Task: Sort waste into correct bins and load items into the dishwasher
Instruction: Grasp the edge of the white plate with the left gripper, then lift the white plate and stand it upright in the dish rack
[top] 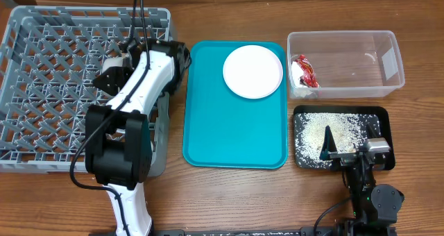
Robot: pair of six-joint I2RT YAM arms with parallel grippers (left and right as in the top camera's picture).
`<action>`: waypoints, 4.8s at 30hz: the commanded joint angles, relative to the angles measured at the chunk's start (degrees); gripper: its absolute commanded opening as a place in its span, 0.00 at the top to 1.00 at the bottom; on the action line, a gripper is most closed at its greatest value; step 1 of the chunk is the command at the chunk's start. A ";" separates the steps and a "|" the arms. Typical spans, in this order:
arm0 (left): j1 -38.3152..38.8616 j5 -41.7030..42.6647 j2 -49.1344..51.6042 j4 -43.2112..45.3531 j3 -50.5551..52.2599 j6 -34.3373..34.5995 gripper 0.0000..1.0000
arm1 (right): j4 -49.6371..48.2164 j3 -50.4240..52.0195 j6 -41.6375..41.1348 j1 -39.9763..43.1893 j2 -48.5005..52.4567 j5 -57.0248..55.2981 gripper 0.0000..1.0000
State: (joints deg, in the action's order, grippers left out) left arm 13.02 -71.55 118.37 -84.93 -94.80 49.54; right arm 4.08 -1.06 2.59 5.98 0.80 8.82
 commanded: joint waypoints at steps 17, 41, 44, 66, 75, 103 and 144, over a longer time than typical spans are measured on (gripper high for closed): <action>12.74 48.48 -7.58 12.70 -13.77 -16.96 0.08 | -0.37 0.61 0.04 0.13 -0.63 0.28 0.00; 12.22 71.06 14.49 33.33 -13.57 -16.06 0.44 | -0.37 0.61 0.04 0.13 -0.63 0.28 0.00; 12.04 72.59 15.04 33.29 -13.57 -16.13 0.58 | -0.37 0.61 0.04 0.13 -0.63 0.28 0.00; 12.24 41.16 -4.39 6.16 -26.10 -21.09 0.96 | -0.37 0.61 0.04 0.13 -0.63 0.28 0.00; 12.04 18.32 -19.63 -1.55 -26.45 -21.03 0.96 | -0.37 0.61 0.04 0.13 -0.63 0.28 0.00; -3.85 -16.70 -16.24 -4.52 -3.41 1.46 0.96 | -0.37 0.61 0.04 0.13 -0.63 0.28 0.00; 4.55 1.66 -17.14 10.64 -3.41 -9.16 0.01 | -0.37 0.61 0.04 0.13 -0.63 0.28 0.00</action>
State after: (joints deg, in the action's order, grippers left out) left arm 14.46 -79.09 105.82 -74.87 -94.02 44.82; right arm 4.08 -1.06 2.59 5.96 0.80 8.82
